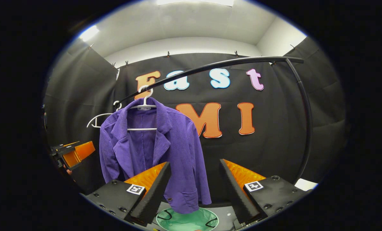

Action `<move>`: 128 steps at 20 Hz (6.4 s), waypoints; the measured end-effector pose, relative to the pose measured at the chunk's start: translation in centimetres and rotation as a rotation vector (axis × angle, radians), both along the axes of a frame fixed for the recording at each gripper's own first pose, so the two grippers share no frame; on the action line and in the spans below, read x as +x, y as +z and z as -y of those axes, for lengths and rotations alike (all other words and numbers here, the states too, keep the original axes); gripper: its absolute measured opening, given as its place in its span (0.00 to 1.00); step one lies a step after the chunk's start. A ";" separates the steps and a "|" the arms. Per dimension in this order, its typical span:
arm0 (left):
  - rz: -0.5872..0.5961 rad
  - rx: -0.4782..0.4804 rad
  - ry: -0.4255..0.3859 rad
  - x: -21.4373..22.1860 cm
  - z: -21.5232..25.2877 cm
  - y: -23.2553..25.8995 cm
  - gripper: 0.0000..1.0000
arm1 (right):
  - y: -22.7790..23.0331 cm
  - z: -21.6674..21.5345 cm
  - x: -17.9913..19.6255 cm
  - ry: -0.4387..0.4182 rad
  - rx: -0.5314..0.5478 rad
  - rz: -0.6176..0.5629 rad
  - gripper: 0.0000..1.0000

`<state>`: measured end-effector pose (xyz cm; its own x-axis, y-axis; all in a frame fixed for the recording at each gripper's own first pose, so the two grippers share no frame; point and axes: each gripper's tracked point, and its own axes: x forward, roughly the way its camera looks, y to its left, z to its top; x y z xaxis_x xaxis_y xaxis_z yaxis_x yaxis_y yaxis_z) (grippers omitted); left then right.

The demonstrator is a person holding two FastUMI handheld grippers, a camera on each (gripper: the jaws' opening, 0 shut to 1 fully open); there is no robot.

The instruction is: Grasp the clothes on the hanger with both hands and then place them into the laundry hamper below.

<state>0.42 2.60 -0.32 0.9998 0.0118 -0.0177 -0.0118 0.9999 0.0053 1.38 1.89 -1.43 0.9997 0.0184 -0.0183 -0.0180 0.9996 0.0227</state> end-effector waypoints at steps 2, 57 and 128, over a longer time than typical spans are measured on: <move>-0.010 -0.004 -0.010 0.3 -1.1 -0.3 0.99 | -0.5 -1.4 1.1 0.014 0.005 -0.014 0.98; 0.138 0.196 0.403 9.2 -6.0 3.6 0.05 | 7.9 9.1 18.5 0.005 -0.080 0.410 0.14; -1.177 -0.169 -0.076 0.8 11.7 -35.8 0.74 | -30.2 0.5 11.0 0.030 0.065 -0.923 1.00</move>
<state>1.21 -9.09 -36.13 0.3658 -0.1372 -0.9205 -0.0284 0.9870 -0.1584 12.37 1.40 -31.60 0.5887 0.0733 -0.8050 0.0091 0.9952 0.0973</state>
